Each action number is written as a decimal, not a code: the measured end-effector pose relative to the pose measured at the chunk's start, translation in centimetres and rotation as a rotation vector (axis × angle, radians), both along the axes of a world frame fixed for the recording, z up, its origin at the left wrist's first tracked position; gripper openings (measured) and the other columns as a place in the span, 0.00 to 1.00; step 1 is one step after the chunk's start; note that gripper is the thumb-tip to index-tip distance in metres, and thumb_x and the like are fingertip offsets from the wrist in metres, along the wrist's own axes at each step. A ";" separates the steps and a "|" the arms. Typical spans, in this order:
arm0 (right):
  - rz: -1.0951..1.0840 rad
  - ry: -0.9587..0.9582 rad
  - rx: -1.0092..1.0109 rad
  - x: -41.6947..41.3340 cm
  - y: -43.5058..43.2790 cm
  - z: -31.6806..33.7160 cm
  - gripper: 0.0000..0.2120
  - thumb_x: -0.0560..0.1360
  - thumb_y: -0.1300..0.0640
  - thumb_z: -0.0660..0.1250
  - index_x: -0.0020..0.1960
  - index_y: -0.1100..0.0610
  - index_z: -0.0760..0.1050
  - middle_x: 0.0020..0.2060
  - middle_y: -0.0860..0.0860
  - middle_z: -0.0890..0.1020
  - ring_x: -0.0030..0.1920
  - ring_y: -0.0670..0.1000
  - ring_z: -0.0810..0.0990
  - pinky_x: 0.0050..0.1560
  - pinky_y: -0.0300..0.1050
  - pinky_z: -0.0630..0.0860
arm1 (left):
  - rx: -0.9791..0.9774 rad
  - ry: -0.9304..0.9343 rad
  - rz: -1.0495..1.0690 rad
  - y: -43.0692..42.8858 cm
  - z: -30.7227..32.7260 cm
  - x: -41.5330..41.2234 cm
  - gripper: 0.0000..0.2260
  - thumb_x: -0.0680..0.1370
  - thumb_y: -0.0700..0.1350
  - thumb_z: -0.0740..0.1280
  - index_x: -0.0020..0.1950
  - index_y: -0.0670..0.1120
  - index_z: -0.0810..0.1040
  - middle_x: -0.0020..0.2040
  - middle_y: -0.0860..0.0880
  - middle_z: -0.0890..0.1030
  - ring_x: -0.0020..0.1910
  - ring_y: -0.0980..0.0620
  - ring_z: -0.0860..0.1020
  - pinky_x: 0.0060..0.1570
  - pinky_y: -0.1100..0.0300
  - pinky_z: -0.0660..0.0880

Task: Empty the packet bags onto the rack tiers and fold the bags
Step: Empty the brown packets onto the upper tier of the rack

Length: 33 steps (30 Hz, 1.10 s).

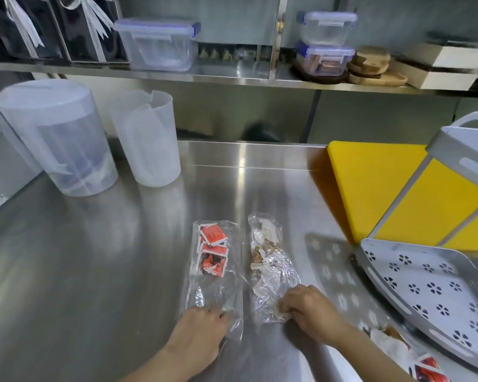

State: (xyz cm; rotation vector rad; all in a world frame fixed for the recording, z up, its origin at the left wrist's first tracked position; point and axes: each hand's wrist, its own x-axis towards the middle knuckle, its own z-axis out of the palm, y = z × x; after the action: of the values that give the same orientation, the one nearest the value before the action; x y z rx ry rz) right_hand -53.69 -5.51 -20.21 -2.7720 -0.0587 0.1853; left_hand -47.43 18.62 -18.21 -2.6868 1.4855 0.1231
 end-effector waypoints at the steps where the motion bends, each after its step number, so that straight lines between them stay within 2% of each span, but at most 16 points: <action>1: 0.009 0.060 0.009 -0.1 0.0 0.7 0.12 0.63 0.63 0.60 0.40 0.53 0.80 0.42 0.48 0.83 0.48 0.51 0.78 0.45 0.37 0.66 | -0.029 0.040 0.008 0.1 0.5 0.0 0.19 0.47 0.49 0.78 0.35 0.53 0.79 0.29 0.54 0.78 0.25 0.55 0.77 0.23 0.68 0.69; 2: 0.015 0.130 0.008 -0.1 0.1 1.5 0.12 0.65 0.63 0.61 0.43 0.54 0.80 0.45 0.50 0.83 0.50 0.52 0.78 0.47 0.40 0.69 | -0.049 0.073 0.042 0.1 1.4 0.0 0.18 0.57 0.53 0.77 0.43 0.52 0.79 0.38 0.52 0.81 0.35 0.54 0.81 0.31 0.64 0.74; 4: 0.034 0.311 0.008 0.1 0.6 3.6 0.12 0.68 0.61 0.66 0.50 0.56 0.80 0.51 0.51 0.81 0.54 0.53 0.77 0.51 0.41 0.71 | 0.084 0.190 0.094 0.0 2.8 0.5 0.17 0.73 0.55 0.65 0.57 0.48 0.73 0.56 0.48 0.76 0.56 0.48 0.76 0.49 0.56 0.72; 6: 0.070 0.501 -0.019 0.6 1.1 5.6 0.16 0.69 0.60 0.69 0.57 0.57 0.77 0.56 0.52 0.80 0.57 0.53 0.76 0.51 0.41 0.70 | 0.245 0.381 0.158 -0.8 3.8 1.7 0.15 0.75 0.56 0.61 0.56 0.48 0.71 0.59 0.48 0.75 0.58 0.46 0.74 0.49 0.56 0.69; 8: 0.035 0.582 -0.023 1.0 1.3 7.0 0.18 0.71 0.57 0.68 0.60 0.58 0.75 0.57 0.53 0.80 0.58 0.54 0.76 0.50 0.41 0.70 | 0.263 0.455 0.184 -1.5 4.4 2.7 0.13 0.76 0.54 0.61 0.56 0.49 0.72 0.58 0.49 0.77 0.55 0.47 0.76 0.47 0.57 0.69; 10: -0.098 0.421 0.018 1.6 1.5 7.6 0.16 0.74 0.53 0.66 0.59 0.57 0.75 0.56 0.53 0.80 0.56 0.55 0.77 0.52 0.43 0.72 | 0.072 0.420 0.226 -2.4 4.2 3.0 0.10 0.78 0.50 0.58 0.55 0.49 0.73 0.55 0.48 0.79 0.52 0.47 0.77 0.45 0.56 0.70; 12: -0.263 0.119 -0.005 2.0 2.0 7.0 0.14 0.75 0.52 0.63 0.59 0.57 0.74 0.55 0.54 0.80 0.55 0.56 0.78 0.53 0.47 0.75 | -0.158 0.274 0.259 -3.5 3.7 2.4 0.10 0.79 0.48 0.56 0.55 0.48 0.73 0.54 0.49 0.79 0.51 0.48 0.77 0.45 0.56 0.70; 15: -0.390 -0.143 -0.006 2.4 3.4 5.0 0.21 0.75 0.49 0.61 0.66 0.55 0.68 0.60 0.55 0.77 0.58 0.58 0.75 0.58 0.51 0.72 | -0.285 0.151 0.234 -4.8 2.0 1.3 0.16 0.80 0.47 0.55 0.67 0.47 0.68 0.67 0.48 0.73 0.65 0.48 0.70 0.64 0.55 0.65; 18: -0.382 -0.018 -0.032 2.1 5.3 2.2 0.37 0.71 0.35 0.54 0.74 0.53 0.52 0.73 0.57 0.60 0.73 0.57 0.60 0.69 0.53 0.59 | -0.122 0.144 0.204 -5.2 -0.2 1.2 0.24 0.81 0.48 0.51 0.76 0.45 0.52 0.77 0.48 0.54 0.76 0.51 0.51 0.74 0.56 0.44; 20: -0.356 0.074 -0.087 1.7 6.1 0.3 0.46 0.65 0.27 0.42 0.75 0.52 0.41 0.76 0.58 0.47 0.76 0.57 0.45 0.74 0.53 0.47 | -0.028 0.139 0.201 -4.8 -1.6 1.4 0.24 0.82 0.49 0.48 0.76 0.45 0.46 0.78 0.48 0.48 0.77 0.51 0.45 0.74 0.54 0.40; 22: -0.339 0.085 -0.094 1.3 6.4 -0.8 0.46 0.67 0.26 0.40 0.75 0.52 0.36 0.76 0.56 0.40 0.76 0.57 0.39 0.74 0.53 0.41 | -0.015 0.147 0.206 -4.3 -2.5 1.5 0.25 0.82 0.53 0.44 0.76 0.46 0.43 0.78 0.50 0.44 0.76 0.53 0.43 0.75 0.52 0.41; 24: -0.337 0.016 -0.073 1.2 6.2 -1.3 0.36 0.76 0.37 0.45 0.75 0.55 0.39 0.75 0.55 0.43 0.76 0.58 0.42 0.74 0.55 0.42 | -0.021 0.132 0.205 -4.0 -3.0 1.6 0.28 0.78 0.58 0.36 0.76 0.48 0.44 0.78 0.52 0.45 0.76 0.54 0.43 0.75 0.53 0.42; 26: -0.365 -0.086 -0.008 1.2 5.9 -1.4 0.28 0.78 0.52 0.51 0.74 0.61 0.50 0.75 0.60 0.54 0.75 0.60 0.53 0.74 0.55 0.55 | -0.021 0.115 0.203 -4.0 -3.0 1.7 0.37 0.70 0.60 0.28 0.76 0.48 0.45 0.78 0.52 0.47 0.76 0.54 0.45 0.74 0.53 0.41; 29: -0.491 -0.077 0.094 1.2 4.9 -0.2 0.19 0.75 0.64 0.57 0.65 0.60 0.65 0.63 0.60 0.75 0.62 0.61 0.74 0.54 0.50 0.71 | 0.008 0.095 0.217 -4.2 -3.0 1.7 0.37 0.71 0.62 0.28 0.76 0.47 0.46 0.78 0.52 0.48 0.77 0.54 0.46 0.74 0.52 0.42; 31: -0.653 -0.119 0.326 1.2 4.1 1.3 0.12 0.74 0.65 0.59 0.56 0.58 0.73 0.48 0.59 0.81 0.50 0.61 0.78 0.46 0.48 0.72 | 0.034 0.096 0.234 -4.2 -2.7 1.7 0.46 0.65 0.65 0.21 0.76 0.46 0.49 0.78 0.51 0.52 0.77 0.53 0.49 0.74 0.52 0.44; 33: -0.883 -0.151 0.823 1.2 2.8 2.5 0.09 0.75 0.66 0.59 0.41 0.57 0.76 0.35 0.54 0.79 0.38 0.57 0.76 0.39 0.43 0.72 | -0.008 0.057 0.301 -4.0 -2.4 2.0 0.53 0.63 0.65 0.17 0.74 0.45 0.59 0.75 0.49 0.62 0.75 0.51 0.57 0.73 0.52 0.49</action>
State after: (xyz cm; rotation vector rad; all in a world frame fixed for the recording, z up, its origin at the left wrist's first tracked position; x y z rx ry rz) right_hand -52.49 -2.72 -17.69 -1.7699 0.8319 -0.2327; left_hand -45.41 14.63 -20.66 -2.9175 1.0850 0.2104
